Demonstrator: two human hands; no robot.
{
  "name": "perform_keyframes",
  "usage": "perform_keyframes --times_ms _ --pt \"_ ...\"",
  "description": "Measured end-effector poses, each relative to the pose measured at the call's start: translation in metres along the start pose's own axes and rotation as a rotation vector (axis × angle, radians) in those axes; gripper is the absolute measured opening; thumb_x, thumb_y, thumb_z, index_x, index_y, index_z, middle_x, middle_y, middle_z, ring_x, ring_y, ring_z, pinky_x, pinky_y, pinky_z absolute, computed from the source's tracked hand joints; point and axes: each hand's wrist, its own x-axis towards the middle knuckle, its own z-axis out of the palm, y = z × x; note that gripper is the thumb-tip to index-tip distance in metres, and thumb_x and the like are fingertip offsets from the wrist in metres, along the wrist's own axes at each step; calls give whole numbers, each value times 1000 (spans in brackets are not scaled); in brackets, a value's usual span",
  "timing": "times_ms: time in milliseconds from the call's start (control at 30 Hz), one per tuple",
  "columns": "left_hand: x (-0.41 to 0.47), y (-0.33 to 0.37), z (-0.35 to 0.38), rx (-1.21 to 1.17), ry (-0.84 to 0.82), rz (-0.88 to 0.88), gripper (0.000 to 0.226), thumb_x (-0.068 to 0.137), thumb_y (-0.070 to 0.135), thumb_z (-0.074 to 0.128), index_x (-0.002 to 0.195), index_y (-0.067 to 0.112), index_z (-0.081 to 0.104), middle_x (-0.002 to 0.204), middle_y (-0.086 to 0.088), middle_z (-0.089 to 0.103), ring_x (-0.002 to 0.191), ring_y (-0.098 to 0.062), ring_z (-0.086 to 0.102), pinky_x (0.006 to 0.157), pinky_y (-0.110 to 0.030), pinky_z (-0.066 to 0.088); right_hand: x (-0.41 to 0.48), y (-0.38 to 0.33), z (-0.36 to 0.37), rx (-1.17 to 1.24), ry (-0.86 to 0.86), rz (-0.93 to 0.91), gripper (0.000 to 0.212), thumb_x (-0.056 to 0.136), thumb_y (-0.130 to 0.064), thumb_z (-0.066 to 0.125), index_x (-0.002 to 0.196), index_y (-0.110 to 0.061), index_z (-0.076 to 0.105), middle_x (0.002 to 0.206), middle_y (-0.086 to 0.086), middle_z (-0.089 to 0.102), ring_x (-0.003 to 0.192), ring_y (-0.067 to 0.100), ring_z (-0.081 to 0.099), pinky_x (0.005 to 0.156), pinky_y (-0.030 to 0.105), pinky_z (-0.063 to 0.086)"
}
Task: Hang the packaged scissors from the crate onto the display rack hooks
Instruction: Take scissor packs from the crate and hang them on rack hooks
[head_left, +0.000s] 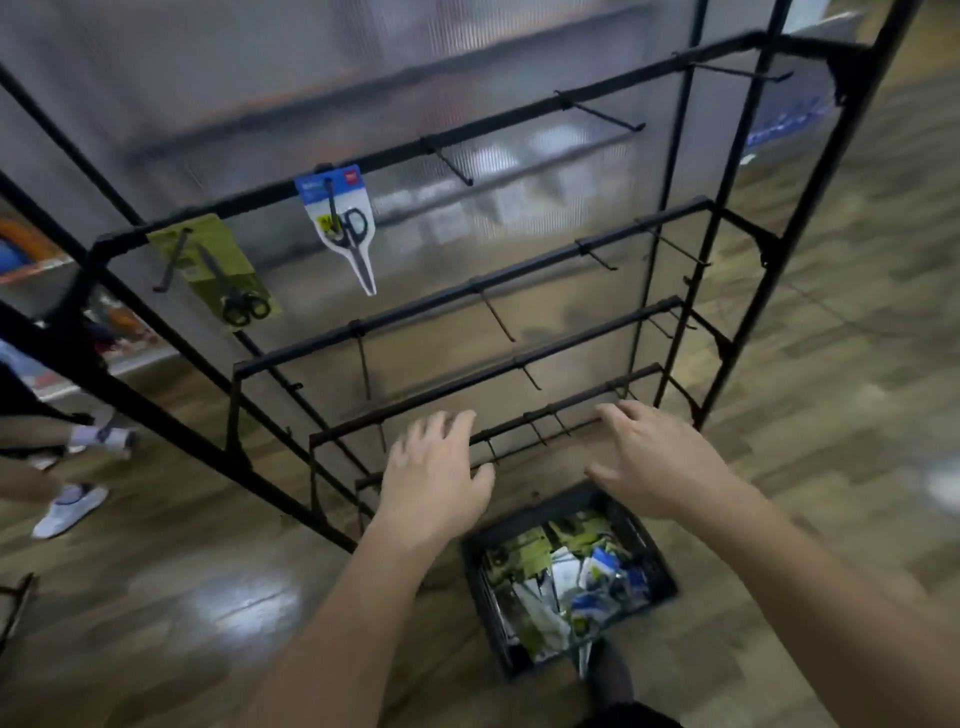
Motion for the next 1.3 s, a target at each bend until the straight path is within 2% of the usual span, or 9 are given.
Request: perform_keyframes --times_ms 133,267,467,767,900,1067,1167,1300 --pt "-43 -28 26 -36 -85 11 62 100 48 48 155 30 28 157 -3 38 146 -27 31 120 -46 29 -39 -19 23 10 -62 99 75 95 -59 50 157 -23 28 158 5 39 139 28 44 110 39 39" --pt "-76 -47 54 -53 -143 14 64 99 51 47 157 29 28 158 -3 37 146 -28 31 121 -47 28 -69 -33 48 -37 -110 130 66 92 -59 52 147 -25 39 151 3 45 134 28 48 106 42 45" --pt "-100 -50 77 -81 -183 -15 64 100 52 48 157 29 29 160 -1 37 148 -27 29 122 -47 26 -80 -27 63 -97 -160 115 72 95 -57 53 155 -27 29 157 4 38 142 26 40 114 40 35" --pt "-65 0 132 -105 -325 -107 66 99 50 51 158 28 30 160 -2 37 149 -28 29 120 -47 28 -32 39 105 -97 -322 42 69 94 -58 53 151 -24 33 154 5 40 134 33 47 105 41 40" --pt "-34 23 179 -117 -414 -148 67 100 51 50 159 28 28 161 -1 35 150 -28 26 121 -46 29 7 85 138 -87 -405 3 72 94 -57 54 155 -25 31 157 5 38 138 31 44 109 40 37" --pt "5 25 288 -97 -426 -153 64 100 51 50 157 28 32 158 2 39 147 -24 30 120 -43 31 80 127 236 -99 -474 -79 73 92 -54 59 153 -22 35 155 4 43 140 28 43 112 41 37" --pt "29 7 376 -99 -477 -137 63 101 52 51 156 28 32 157 3 40 148 -22 29 121 -43 29 127 141 332 -127 -496 -144 66 91 -51 59 148 -23 40 150 3 47 140 24 43 115 40 29" --pt "65 -38 520 -89 -511 -83 62 98 48 55 153 27 38 151 1 48 141 -23 40 115 -43 37 192 158 484 -191 -541 -287 68 91 -56 57 148 -24 39 148 2 49 139 24 45 119 44 23"
